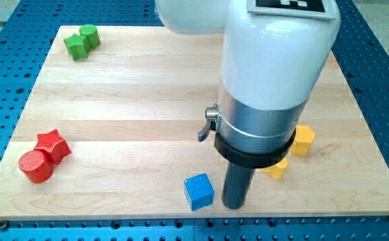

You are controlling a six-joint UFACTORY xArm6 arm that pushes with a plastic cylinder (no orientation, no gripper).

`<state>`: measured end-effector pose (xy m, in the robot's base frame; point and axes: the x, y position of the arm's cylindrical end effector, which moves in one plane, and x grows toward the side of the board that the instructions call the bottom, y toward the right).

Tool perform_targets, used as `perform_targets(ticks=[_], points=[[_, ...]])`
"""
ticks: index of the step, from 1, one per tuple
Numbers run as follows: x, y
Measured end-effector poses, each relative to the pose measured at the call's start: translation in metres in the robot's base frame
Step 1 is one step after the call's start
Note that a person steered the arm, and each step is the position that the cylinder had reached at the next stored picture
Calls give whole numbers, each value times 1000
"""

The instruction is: Place the heart at the center of the board

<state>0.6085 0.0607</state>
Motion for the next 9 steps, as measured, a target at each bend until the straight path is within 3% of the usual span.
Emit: perform_targets(ticks=[3,4,5,6,7,9], points=[[-7,71],[-35,64],[-79,2],[-24,9],[-22,62],[-97,36]])
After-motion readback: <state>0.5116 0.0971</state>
